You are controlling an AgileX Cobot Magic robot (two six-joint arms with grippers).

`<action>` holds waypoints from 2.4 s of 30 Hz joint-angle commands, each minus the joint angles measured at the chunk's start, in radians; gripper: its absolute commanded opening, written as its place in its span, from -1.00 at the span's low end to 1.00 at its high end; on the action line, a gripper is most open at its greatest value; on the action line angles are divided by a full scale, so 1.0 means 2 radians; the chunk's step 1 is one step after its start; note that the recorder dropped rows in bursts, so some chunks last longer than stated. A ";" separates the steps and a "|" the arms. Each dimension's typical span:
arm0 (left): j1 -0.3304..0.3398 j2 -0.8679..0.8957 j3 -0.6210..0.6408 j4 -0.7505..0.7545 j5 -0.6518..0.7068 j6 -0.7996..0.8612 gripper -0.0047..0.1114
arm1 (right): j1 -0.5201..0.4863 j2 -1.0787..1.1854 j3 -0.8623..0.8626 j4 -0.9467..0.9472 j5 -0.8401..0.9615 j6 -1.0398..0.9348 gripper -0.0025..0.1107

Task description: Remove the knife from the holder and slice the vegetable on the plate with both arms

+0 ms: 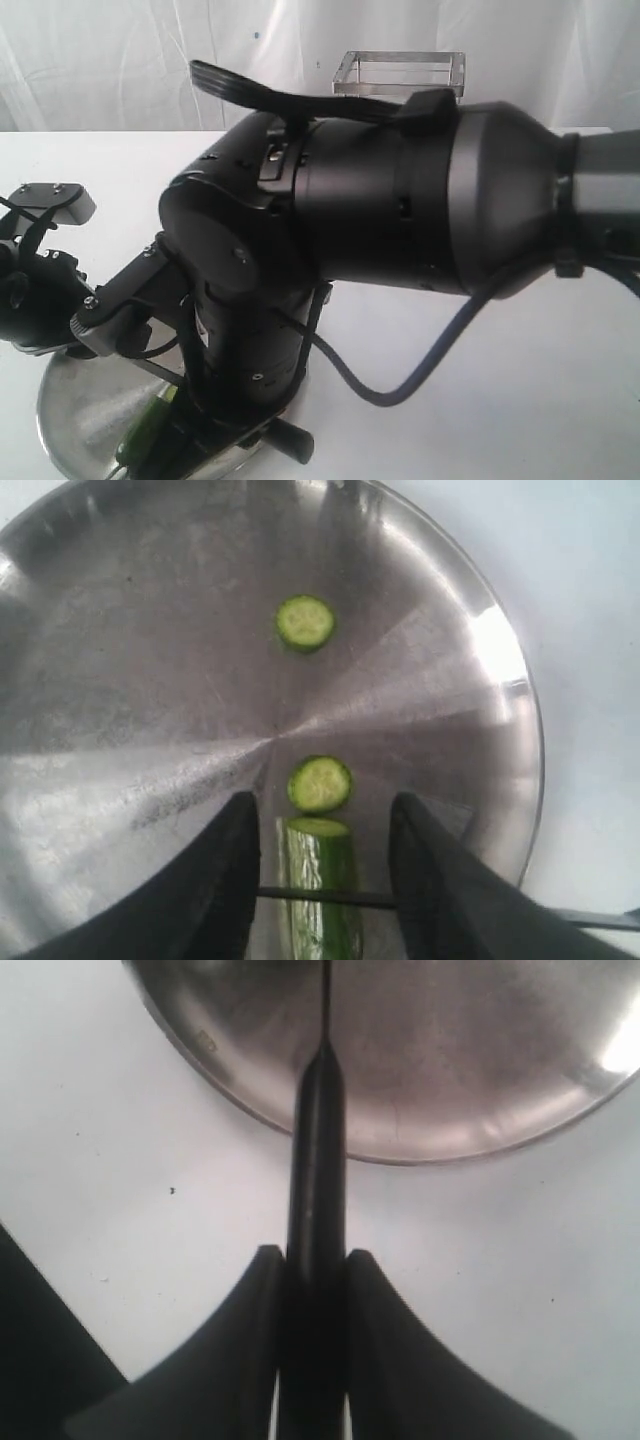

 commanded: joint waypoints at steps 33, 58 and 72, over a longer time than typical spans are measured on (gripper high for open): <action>-0.002 0.005 -0.008 -0.066 0.065 0.085 -0.20 | -0.001 -0.059 0.110 -0.026 -0.137 0.064 -0.96; -0.002 -0.010 0.045 -0.041 0.066 0.055 -0.20 | 0.000 -0.035 0.157 0.023 -0.163 0.066 -0.96; -0.002 0.009 0.065 -0.051 0.044 0.047 -0.14 | 0.009 -0.035 0.167 0.048 -0.189 0.046 -0.96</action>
